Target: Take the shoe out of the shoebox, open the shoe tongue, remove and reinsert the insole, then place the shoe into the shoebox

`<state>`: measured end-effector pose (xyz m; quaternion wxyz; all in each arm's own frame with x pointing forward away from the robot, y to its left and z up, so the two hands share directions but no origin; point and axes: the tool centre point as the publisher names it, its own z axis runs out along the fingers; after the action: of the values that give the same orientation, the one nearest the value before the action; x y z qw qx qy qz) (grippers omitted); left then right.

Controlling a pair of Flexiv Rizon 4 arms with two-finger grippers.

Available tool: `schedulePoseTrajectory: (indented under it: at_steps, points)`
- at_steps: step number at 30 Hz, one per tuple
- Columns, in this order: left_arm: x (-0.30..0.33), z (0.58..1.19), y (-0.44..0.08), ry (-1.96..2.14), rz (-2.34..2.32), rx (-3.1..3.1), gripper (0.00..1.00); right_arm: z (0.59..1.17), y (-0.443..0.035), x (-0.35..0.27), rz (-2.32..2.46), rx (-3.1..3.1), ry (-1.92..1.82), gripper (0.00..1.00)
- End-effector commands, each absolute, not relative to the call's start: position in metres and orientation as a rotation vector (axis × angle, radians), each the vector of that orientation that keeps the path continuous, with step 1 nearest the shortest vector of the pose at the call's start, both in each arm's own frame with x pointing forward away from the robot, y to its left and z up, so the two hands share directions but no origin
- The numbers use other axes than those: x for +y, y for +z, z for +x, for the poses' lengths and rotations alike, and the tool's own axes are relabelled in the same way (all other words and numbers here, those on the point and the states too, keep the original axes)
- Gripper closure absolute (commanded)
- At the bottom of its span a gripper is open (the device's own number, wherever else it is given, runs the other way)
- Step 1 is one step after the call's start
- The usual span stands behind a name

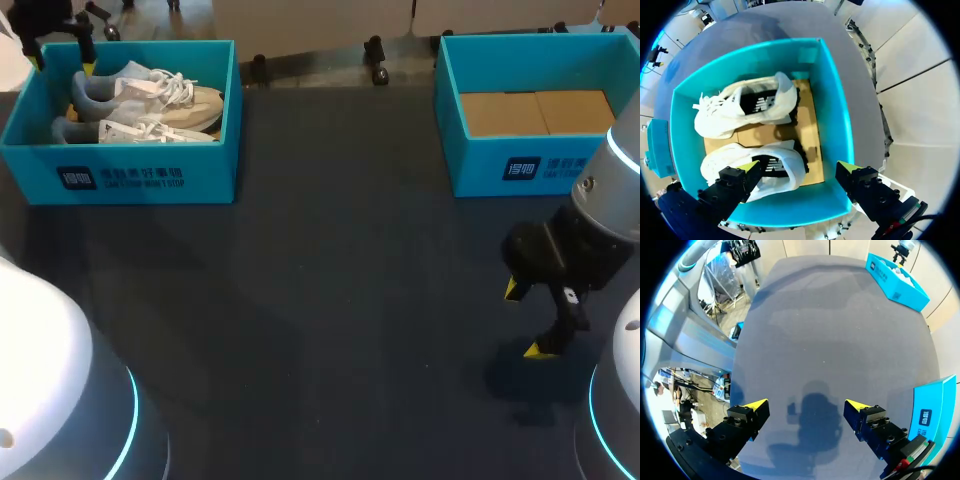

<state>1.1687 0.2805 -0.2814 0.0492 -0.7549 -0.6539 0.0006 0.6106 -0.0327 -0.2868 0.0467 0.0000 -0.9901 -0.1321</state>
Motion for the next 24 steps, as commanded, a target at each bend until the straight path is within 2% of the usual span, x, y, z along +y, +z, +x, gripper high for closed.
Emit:
schedulePoseTrajectory:
  at_steps: [1,10,24]
  points:
    - [0.284,1.139,-0.263,-0.024,-2.303,-1.998,0.0,0.611,-0.288,-0.032,0.0,-3.022,-0.401,0.0]
    - [0.297,1.101,-0.233,-0.01,-2.289,-2.017,0.0,0.611,-0.288,-0.032,0.0,-3.022,-0.401,0.0]
    - [0.311,1.06,-0.217,0.027,-2.273,-2.04,0.0,0.611,-0.288,-0.032,0.0,-3.022,-0.401,0.0]
